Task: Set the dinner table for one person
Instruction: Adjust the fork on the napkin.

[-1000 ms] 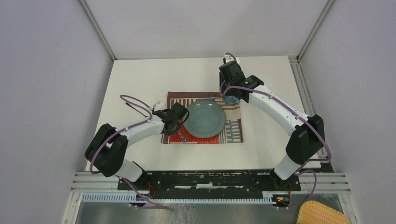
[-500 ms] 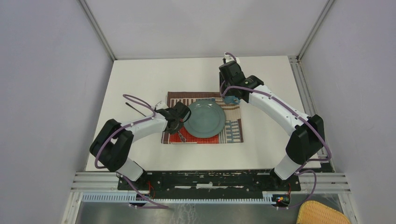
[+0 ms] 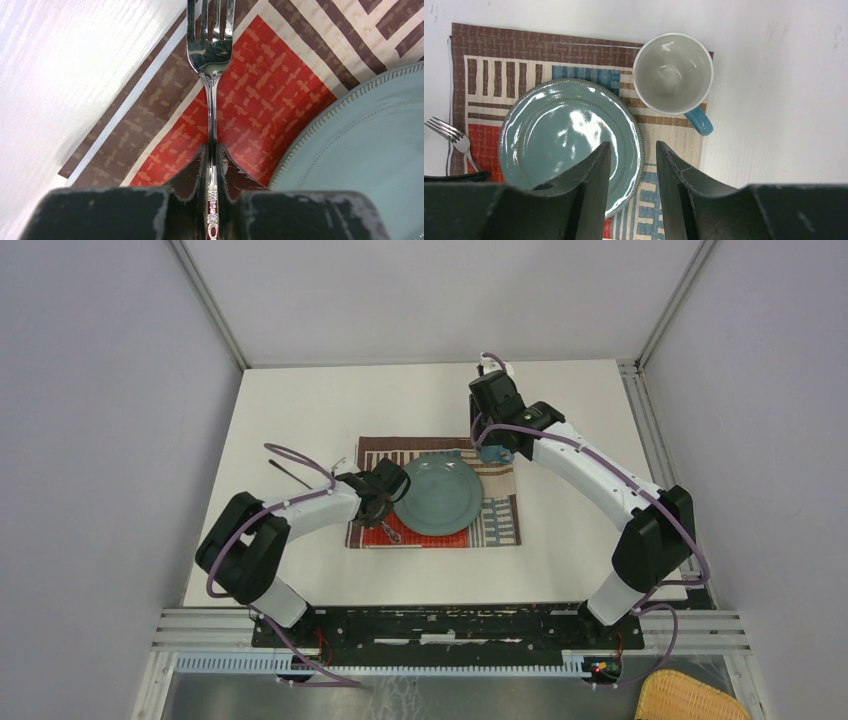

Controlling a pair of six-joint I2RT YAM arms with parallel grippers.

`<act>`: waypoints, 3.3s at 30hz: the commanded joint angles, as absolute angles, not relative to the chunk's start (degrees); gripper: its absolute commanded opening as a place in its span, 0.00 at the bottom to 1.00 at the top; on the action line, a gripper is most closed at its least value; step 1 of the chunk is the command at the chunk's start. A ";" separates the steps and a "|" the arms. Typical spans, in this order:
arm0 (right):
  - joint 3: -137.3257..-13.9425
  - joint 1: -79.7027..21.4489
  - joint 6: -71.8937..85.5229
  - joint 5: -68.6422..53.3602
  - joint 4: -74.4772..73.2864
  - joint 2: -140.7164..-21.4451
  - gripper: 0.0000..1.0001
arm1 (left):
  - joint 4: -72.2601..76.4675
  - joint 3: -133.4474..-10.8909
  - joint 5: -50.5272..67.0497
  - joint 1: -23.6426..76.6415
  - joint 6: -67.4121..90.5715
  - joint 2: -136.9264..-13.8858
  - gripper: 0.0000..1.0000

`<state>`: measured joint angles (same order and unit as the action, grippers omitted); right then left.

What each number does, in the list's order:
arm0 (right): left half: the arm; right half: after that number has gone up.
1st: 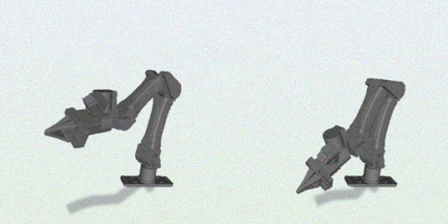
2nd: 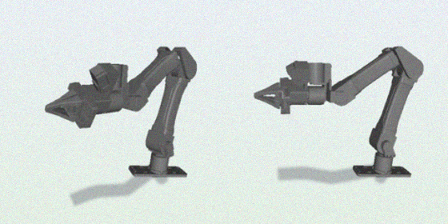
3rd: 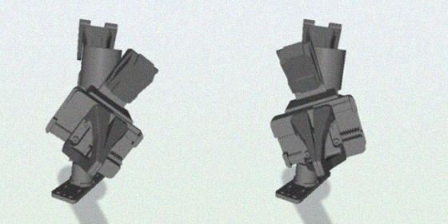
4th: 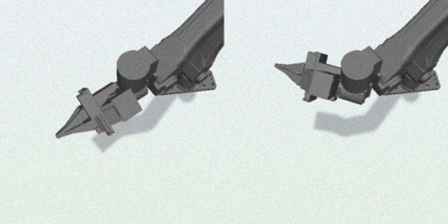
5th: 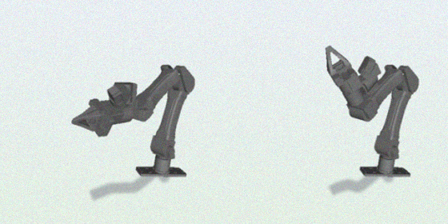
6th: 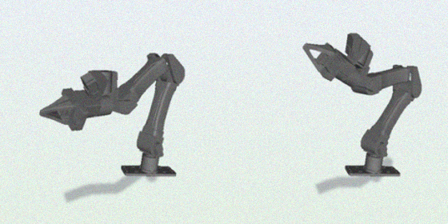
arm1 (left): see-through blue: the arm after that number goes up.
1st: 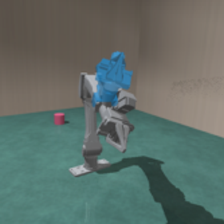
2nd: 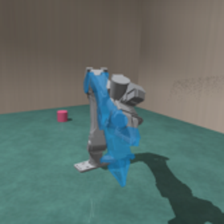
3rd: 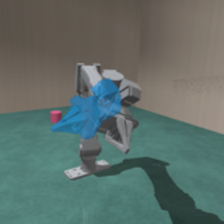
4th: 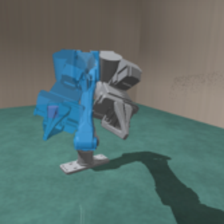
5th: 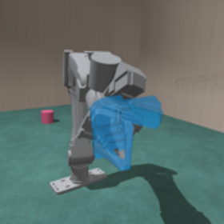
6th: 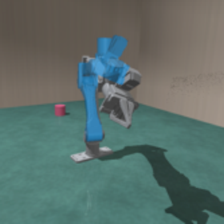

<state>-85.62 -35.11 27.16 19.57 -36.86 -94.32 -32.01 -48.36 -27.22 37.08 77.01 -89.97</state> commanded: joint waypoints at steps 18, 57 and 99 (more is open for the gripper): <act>-85.93 -34.74 28.47 19.36 -34.98 -93.88 0.44 | -38.16 -58.35 -32.90 36.96 70.58 -91.99 0.02; -84.37 -34.75 28.93 18.82 -34.29 -94.07 0.44 | -29.25 -55.45 -17.37 29.76 24.29 -88.88 0.02; -85.87 -34.52 28.92 19.25 -34.72 -96.24 0.44 | -26.28 -59.33 -14.35 29.63 24.32 -97.83 0.02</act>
<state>-84.27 -34.74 28.25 18.46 -36.45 -95.90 -28.03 -57.49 -14.79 29.87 23.79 -97.56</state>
